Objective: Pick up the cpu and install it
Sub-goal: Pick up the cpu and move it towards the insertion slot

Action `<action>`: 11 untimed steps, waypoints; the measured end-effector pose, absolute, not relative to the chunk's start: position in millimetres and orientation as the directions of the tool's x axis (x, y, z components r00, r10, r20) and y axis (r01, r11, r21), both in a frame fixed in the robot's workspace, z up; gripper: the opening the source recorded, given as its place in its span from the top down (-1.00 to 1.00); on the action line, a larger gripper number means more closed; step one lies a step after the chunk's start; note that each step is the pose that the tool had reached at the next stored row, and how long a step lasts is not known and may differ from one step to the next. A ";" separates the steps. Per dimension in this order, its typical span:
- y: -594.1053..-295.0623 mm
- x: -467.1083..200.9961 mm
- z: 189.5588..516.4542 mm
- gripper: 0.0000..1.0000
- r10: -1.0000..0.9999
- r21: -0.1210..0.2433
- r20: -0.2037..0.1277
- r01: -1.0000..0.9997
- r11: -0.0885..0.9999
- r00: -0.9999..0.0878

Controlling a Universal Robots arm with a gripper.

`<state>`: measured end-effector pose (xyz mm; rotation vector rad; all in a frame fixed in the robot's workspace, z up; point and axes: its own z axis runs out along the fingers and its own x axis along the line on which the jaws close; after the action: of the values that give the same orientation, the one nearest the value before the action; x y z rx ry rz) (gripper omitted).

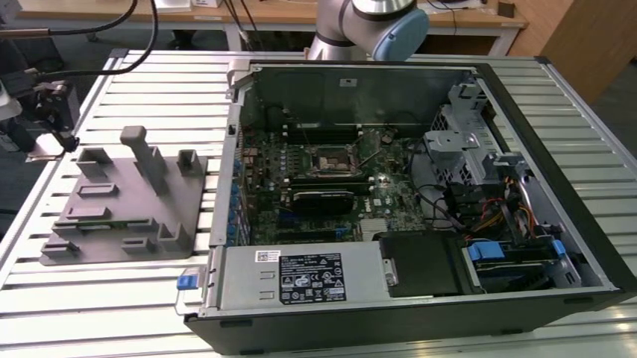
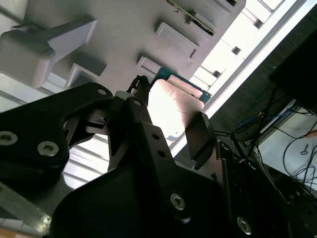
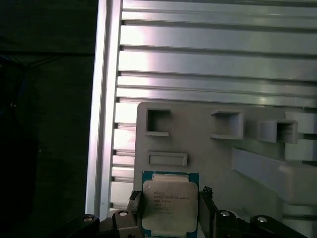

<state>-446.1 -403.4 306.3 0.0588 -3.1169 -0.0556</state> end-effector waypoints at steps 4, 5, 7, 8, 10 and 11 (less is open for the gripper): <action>-402.8 -446.1 314.5 -0.08 -0.038 0.036 0.023 -0.037 0.999 -0.999; -402.6 -446.1 316.3 -0.08 -0.038 0.036 0.023 -0.037 0.999 -0.999; -402.2 -446.1 319.8 -0.08 -0.038 0.036 0.023 -0.037 0.999 -0.999; -402.0 -446.1 321.6 -0.08 -0.038 0.036 0.023 -0.037 0.999 -0.999; -401.8 -446.1 325.4 -0.08 -0.038 0.036 0.023 -0.037 0.999 -0.999; -401.6 -446.1 327.4 -0.08 -0.038 0.036 0.023 -0.037 0.999 -0.999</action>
<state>-446.1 -401.6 327.4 0.0589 -3.1168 -0.0555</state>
